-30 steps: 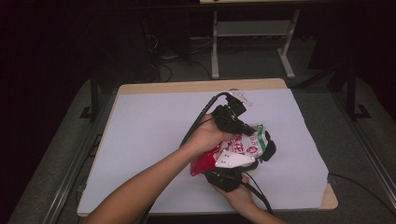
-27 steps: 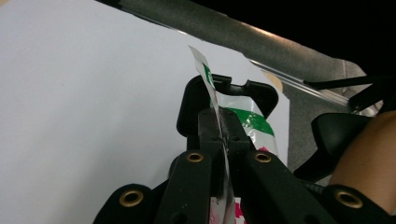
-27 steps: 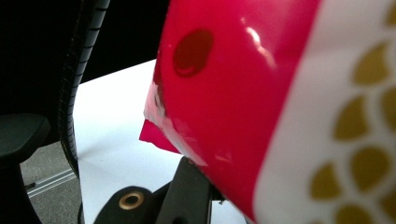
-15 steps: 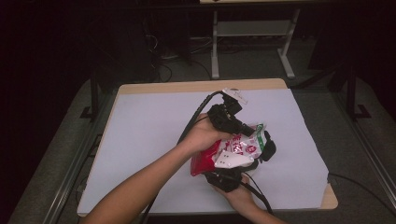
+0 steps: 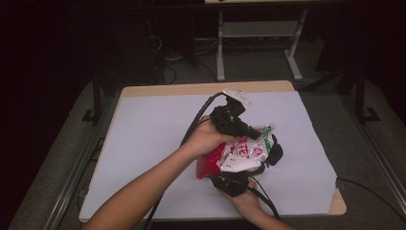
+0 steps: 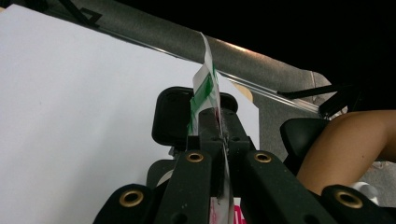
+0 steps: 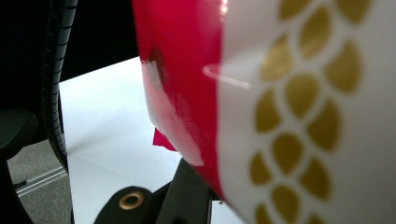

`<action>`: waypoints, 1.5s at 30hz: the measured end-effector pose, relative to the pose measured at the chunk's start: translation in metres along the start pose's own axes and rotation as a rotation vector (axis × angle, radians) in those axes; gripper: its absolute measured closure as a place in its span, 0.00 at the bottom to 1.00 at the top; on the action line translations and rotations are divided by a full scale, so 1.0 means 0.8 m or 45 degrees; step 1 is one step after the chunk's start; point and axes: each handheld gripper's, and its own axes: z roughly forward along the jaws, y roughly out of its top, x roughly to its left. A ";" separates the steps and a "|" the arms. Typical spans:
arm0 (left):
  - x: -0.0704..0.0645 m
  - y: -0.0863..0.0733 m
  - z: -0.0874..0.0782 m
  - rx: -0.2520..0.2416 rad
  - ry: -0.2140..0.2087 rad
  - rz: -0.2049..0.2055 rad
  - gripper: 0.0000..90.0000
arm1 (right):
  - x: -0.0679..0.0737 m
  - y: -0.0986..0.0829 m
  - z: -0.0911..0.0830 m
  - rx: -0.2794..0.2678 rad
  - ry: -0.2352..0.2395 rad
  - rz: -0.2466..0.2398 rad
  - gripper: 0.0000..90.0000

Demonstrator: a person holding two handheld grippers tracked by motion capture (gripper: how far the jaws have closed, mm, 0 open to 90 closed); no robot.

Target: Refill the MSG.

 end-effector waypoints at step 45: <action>-0.002 -0.008 -0.048 -0.124 -0.014 0.024 1.00 | -0.012 0.002 -0.006 0.003 -0.116 0.098 1.00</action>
